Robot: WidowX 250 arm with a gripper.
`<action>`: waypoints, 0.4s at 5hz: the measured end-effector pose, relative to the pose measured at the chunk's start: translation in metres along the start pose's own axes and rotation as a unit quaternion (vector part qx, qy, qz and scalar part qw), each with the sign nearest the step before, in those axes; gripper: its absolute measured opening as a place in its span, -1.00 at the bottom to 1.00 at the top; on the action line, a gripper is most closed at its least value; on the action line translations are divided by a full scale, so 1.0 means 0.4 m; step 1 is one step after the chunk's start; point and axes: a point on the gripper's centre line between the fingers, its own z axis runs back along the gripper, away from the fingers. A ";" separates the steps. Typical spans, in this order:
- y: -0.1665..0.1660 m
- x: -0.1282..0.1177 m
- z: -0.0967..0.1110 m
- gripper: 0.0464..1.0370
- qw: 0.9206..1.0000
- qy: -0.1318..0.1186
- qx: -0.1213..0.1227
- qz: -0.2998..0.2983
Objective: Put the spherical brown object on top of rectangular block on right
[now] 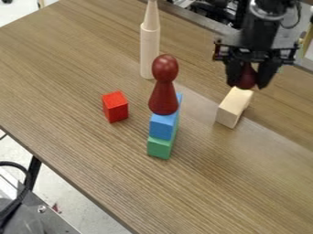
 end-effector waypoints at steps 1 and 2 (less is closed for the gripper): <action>-0.002 -0.004 -0.022 0.09 1.000 0.008 0.003 -0.003; -0.004 -0.004 -0.035 0.09 1.000 0.009 0.004 -0.007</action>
